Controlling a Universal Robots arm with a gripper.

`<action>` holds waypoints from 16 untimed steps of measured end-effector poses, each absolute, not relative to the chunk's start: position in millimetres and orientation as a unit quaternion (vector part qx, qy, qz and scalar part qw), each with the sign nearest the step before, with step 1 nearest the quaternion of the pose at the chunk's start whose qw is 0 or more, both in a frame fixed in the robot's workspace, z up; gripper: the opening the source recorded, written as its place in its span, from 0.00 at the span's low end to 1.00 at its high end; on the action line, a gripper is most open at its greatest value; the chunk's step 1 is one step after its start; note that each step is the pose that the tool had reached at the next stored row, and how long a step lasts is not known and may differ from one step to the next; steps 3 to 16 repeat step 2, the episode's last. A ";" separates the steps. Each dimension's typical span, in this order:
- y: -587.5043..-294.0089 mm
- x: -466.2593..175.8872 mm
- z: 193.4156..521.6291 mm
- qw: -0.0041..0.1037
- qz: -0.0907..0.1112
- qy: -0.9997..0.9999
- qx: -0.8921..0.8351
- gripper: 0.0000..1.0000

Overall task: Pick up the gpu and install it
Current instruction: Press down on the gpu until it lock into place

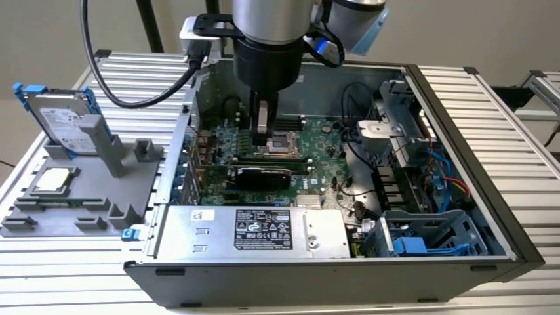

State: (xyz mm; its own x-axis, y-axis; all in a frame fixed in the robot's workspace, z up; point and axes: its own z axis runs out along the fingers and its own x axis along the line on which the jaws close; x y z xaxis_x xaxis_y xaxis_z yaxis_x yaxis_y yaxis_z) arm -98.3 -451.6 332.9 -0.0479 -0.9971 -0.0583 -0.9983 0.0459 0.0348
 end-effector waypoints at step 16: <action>-451.6 -98.2 335.1 0.009 0.033 0.723 -0.690 0.00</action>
